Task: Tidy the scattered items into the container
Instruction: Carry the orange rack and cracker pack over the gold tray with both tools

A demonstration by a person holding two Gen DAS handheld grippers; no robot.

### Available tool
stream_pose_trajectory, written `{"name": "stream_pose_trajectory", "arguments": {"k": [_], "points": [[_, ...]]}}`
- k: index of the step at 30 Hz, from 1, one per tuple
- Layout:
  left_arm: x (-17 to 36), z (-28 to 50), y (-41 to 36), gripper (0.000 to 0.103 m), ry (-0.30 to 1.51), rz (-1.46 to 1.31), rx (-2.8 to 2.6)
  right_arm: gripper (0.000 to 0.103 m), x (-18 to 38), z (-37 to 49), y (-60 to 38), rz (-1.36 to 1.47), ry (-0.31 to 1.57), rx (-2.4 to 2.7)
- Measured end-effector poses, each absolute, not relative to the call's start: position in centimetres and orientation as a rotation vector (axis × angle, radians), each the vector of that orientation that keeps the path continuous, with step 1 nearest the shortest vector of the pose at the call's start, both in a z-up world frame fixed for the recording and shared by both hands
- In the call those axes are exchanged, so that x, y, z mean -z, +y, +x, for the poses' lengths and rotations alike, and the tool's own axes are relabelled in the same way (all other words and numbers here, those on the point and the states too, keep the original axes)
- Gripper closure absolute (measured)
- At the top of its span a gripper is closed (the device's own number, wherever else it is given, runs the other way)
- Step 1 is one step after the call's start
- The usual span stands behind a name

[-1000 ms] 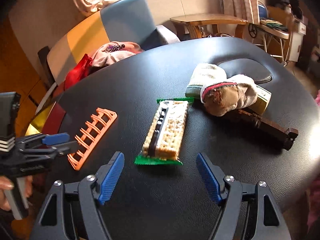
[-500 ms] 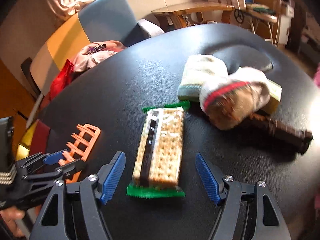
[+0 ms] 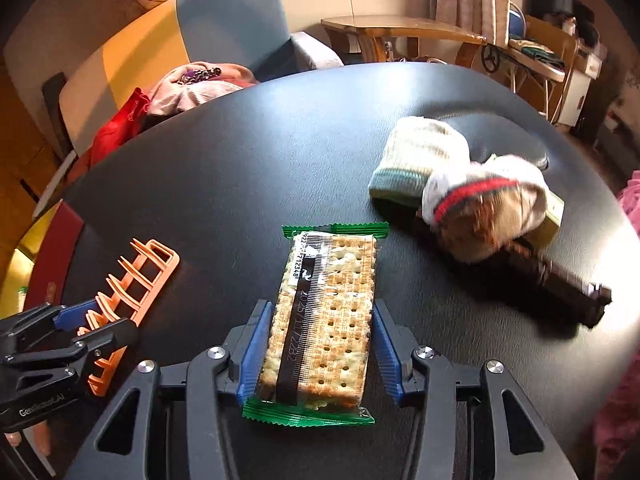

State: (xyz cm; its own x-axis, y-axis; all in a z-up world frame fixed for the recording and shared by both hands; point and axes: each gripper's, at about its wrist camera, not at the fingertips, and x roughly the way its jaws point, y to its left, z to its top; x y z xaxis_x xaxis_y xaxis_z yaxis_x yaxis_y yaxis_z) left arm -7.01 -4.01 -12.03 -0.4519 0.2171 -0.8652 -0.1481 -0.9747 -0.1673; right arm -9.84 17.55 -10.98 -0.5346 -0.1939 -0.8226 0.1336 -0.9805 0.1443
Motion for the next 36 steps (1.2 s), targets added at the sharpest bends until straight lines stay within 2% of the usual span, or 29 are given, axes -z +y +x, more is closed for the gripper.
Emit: {"name": "stream_pose_trajectory", "arguments": {"k": [7,21,30,36], "points": [[11.1,-4.5,-5.1,0.051,-0.183,-1.474,-2.546,0.053,10.9,-7.0,17.0,1.388,-0.143,2.561],[6.5,-0.4,-6.8,0.051,-0.196,-1.305,-2.650,0.054,8.7,-3.9,13.7,1.294,-0.157,2.492],[2.9,2.5,-13.5,0.051,-0.308,-1.233,-2.838,0.054,4.9,-3.4,5.5,1.147,-0.076,2.352],[2.8,4.5,-20.6,0.051,-0.439,-1.256,-3.002,0.054,3.2,-2.6,-1.0,1.069,-0.012,2.221]]}}
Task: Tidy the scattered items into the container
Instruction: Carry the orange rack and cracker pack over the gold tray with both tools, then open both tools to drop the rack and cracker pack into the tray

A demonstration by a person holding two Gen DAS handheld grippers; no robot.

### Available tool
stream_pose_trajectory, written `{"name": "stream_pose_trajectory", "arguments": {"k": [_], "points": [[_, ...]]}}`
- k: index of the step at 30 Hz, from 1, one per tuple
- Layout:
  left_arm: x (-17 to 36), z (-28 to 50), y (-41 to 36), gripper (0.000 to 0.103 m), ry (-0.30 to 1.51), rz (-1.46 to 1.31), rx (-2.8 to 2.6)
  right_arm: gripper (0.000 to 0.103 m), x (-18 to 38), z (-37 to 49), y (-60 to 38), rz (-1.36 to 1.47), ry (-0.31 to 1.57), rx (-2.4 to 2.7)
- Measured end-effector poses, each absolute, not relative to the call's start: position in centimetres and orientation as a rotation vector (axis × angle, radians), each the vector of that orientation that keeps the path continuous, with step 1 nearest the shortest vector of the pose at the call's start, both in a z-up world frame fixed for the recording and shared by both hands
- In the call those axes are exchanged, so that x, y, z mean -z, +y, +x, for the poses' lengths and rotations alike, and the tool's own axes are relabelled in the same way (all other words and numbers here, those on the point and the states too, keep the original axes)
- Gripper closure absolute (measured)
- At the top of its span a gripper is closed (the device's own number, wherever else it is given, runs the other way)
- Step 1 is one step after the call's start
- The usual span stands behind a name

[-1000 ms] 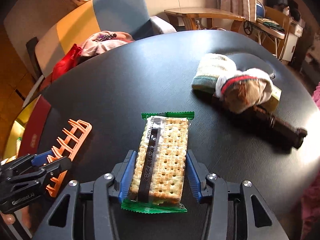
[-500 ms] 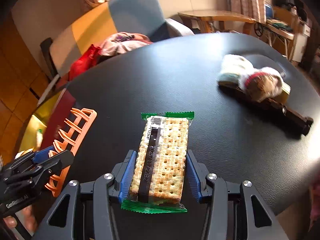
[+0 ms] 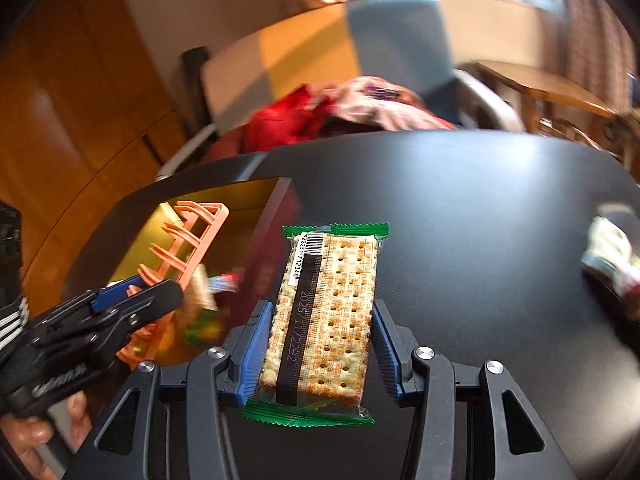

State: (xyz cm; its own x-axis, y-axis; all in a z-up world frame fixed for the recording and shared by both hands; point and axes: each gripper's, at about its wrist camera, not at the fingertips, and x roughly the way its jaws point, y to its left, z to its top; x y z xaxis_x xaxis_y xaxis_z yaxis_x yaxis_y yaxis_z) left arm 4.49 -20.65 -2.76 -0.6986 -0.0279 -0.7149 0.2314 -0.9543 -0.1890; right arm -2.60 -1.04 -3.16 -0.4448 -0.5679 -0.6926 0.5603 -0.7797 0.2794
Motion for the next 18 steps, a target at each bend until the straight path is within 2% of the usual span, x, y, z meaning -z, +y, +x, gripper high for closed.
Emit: {"name": "stream_pose_trajectory", "arguments": {"k": [7,18], "points": [[4.5,5.3,-27.0,0.051,0.468,1.122,2.591,0.054,2.5,-1.4,-9.1,1.001,0.118,2.086],[7.3,4.7,-30.6,0.054,0.529,1.172,2.492,0.053,5.4,-2.2,-16.7,1.071,0.249,1.980]]}}
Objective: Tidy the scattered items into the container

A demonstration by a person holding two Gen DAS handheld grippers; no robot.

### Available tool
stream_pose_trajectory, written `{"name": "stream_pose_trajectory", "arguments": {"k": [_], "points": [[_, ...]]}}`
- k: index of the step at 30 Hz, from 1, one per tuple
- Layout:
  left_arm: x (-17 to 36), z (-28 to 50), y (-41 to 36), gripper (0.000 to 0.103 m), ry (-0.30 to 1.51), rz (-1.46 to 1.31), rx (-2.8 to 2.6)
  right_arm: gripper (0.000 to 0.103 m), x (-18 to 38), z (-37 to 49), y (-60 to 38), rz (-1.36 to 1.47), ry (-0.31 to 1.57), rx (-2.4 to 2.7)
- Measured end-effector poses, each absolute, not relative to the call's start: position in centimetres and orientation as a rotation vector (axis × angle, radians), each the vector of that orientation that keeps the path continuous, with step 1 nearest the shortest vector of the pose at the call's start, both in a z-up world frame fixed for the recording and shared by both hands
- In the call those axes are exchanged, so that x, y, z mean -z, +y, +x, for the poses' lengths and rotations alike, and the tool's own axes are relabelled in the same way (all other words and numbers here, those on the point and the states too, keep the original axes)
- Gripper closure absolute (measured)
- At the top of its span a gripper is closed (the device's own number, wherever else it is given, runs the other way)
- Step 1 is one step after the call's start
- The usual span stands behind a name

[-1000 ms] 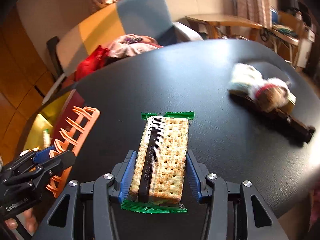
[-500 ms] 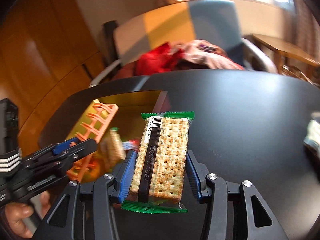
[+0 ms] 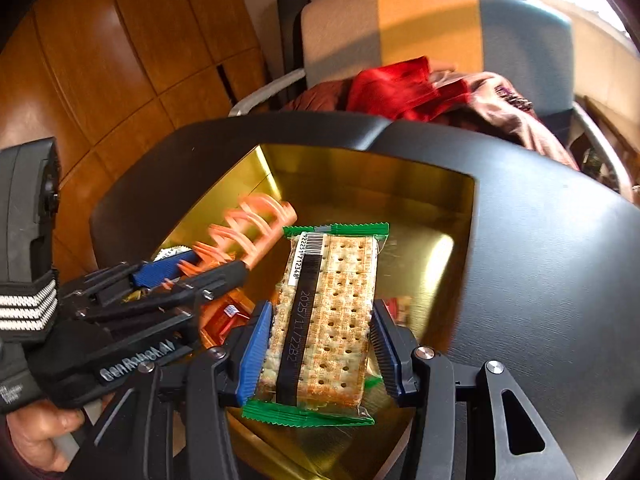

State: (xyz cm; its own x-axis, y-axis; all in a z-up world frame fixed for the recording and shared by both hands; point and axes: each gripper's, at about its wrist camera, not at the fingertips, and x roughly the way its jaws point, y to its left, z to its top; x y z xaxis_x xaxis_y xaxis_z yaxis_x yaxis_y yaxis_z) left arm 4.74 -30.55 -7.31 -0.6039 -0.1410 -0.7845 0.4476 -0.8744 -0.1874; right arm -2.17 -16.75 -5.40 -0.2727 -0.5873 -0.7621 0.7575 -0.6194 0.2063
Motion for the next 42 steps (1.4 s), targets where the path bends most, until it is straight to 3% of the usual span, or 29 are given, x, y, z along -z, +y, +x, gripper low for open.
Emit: {"name": "stream_pose_trajectory", "arguments": {"k": [13,21,23,29,36,42], "points": [[6.4,6.5,-31.1,0.053,0.550,1.099,2.491,0.051,5.4,-2.2,-15.7,1.099,0.177,1.979],[3.6,7.4,-28.6,0.050,0.515,1.039,2.576,0.045,3.8,-3.1,-9.9,1.083,0.029,2.082],[3.0,7.0,-27.0,0.049,0.503,1.055,2.628,0.038,3.2,-4.0,-6.4,1.080,-0.035,2.151],[2.0,4.5,-21.1,0.047,0.455,1.155,2.782,0.036,2.3,-7.3,6.8,1.101,-0.212,2.408],[3.1,0.9,-12.5,0.046,0.302,1.335,2.923,0.034,3.1,-10.1,25.1,1.192,-0.518,2.702],[3.8,-2.0,-4.3,0.045,0.138,1.499,3.060,0.029,4.6,-9.5,34.4,1.257,-0.748,2.789]]}}
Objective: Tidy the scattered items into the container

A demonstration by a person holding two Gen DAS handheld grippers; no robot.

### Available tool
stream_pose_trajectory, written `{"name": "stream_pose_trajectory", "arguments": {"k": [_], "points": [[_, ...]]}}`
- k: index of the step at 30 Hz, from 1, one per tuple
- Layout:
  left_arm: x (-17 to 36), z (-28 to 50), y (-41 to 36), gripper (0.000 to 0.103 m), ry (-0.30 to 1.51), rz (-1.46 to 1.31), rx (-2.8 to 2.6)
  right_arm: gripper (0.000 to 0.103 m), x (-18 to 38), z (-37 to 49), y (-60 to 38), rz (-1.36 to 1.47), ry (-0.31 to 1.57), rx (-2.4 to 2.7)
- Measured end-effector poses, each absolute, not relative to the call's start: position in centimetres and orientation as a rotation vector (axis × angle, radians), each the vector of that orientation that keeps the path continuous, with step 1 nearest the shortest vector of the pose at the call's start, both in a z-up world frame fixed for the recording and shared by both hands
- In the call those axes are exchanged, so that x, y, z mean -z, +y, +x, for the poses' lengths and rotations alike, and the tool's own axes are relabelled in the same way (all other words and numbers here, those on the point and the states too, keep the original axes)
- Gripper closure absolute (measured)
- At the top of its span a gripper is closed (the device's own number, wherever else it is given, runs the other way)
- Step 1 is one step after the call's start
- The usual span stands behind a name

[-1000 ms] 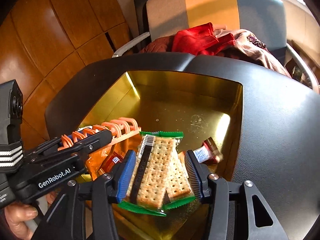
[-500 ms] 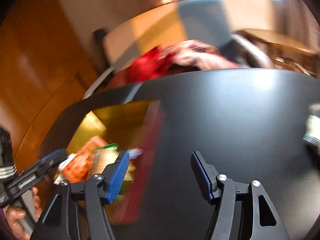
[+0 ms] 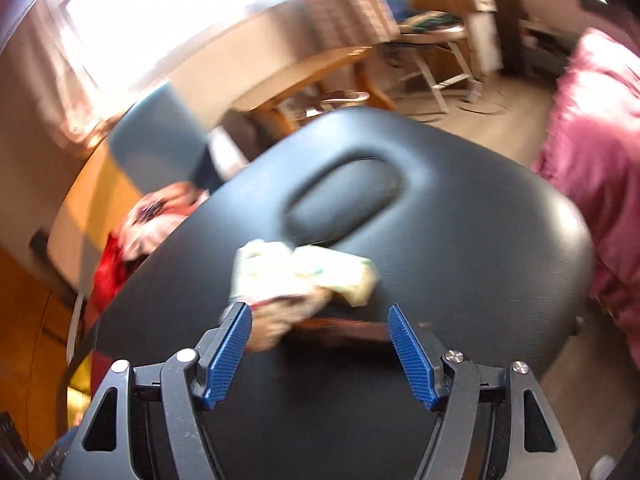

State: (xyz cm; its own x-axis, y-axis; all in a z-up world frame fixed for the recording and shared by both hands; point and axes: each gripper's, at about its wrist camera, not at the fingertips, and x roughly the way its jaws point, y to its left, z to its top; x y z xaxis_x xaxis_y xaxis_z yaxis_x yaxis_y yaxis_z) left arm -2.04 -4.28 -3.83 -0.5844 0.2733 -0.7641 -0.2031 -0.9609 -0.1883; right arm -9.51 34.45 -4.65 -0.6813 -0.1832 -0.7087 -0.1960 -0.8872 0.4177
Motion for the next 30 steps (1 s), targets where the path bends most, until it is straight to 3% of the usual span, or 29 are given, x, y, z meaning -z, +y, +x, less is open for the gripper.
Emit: {"name": "stream_pose_trajectory", "arguments": {"k": [3,7,11,17,26,30], "points": [[3.6,-3.7,0.4,0.041,-0.017,-1.217,-2.450,0.026,5.2,-9.2,36.0,-1.256,0.729,-2.770],[3.5,-6.4,6.1,0.038,0.046,-1.199,-2.313,0.007,5.7,-9.8,35.7,-1.321,0.555,-2.847],[3.7,-9.5,10.3,0.035,0.035,-1.214,-2.224,0.000,6.6,-11.0,35.8,-1.392,0.452,-2.889],[4.5,-13.0,14.6,0.034,0.130,-1.205,-2.202,0.000,7.5,-12.5,37.0,-1.412,0.333,-2.894],[7.0,-16.6,17.9,0.034,0.120,-1.276,-2.141,0.000,8.5,-13.6,35.0,-1.597,0.177,-3.032],[8.3,-17.0,18.4,0.044,0.146,-1.304,-2.132,0.000,9.4,-13.9,33.3,-1.688,0.109,-3.064]]}}
